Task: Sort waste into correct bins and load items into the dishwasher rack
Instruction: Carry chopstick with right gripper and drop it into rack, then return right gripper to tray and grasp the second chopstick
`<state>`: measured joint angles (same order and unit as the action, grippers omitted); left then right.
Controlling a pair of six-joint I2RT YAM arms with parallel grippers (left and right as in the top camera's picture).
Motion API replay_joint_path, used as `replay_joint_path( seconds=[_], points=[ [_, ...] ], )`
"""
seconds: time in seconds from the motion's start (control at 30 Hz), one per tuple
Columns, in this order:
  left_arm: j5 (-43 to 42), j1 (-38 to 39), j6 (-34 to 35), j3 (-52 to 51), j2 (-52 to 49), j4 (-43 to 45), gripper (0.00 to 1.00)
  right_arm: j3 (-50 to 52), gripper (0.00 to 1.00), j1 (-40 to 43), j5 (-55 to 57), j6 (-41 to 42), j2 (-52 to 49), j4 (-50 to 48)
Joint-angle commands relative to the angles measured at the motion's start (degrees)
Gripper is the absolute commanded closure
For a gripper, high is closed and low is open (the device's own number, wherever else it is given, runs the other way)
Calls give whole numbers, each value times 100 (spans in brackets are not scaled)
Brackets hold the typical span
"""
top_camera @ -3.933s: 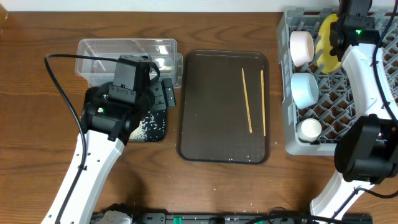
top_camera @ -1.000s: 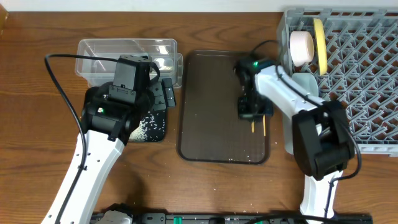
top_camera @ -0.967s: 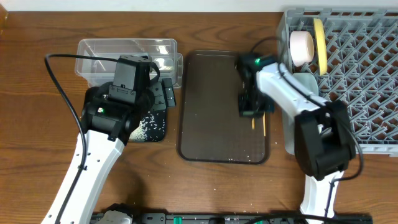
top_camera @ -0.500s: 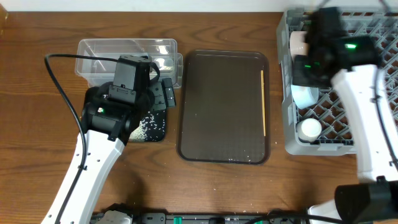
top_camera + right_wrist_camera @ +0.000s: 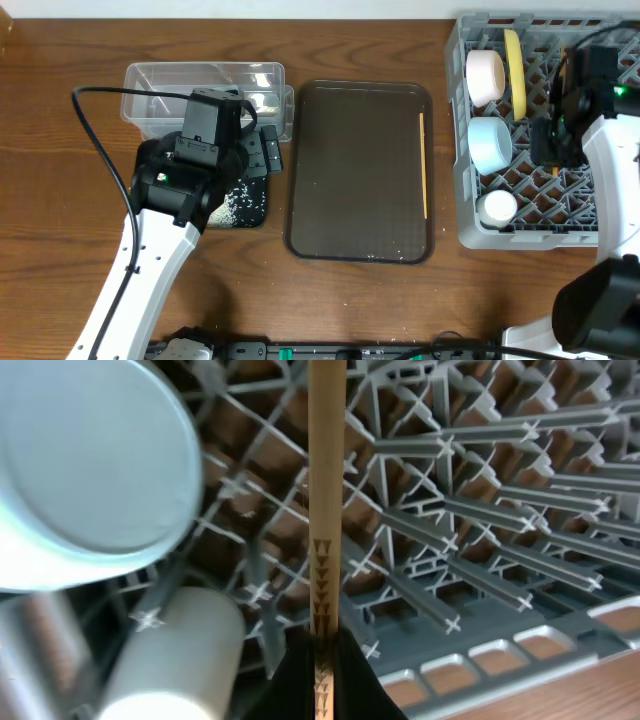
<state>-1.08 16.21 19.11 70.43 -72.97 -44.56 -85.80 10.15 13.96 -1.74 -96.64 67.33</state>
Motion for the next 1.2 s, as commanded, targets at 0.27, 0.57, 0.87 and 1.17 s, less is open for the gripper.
replay_joint_path(
  seconds=[0.27,0.57,0.87,1.17],
  points=[
    [68,-24,-15,-9,-13,0,8,595,71,221,-50,-352,-22,-393],
    [68,-24,-15,-9,-13,0,8,-450,71,216,-1834,-262,109,0],
    [68,-24,-15,-9,-13,0,8,-1001,69,-378,-4931,127,474,-328],
    [68,-24,-15,-9,-13,0,8,-739,27,-2415,-2173,920,-98,-870]
  ],
)
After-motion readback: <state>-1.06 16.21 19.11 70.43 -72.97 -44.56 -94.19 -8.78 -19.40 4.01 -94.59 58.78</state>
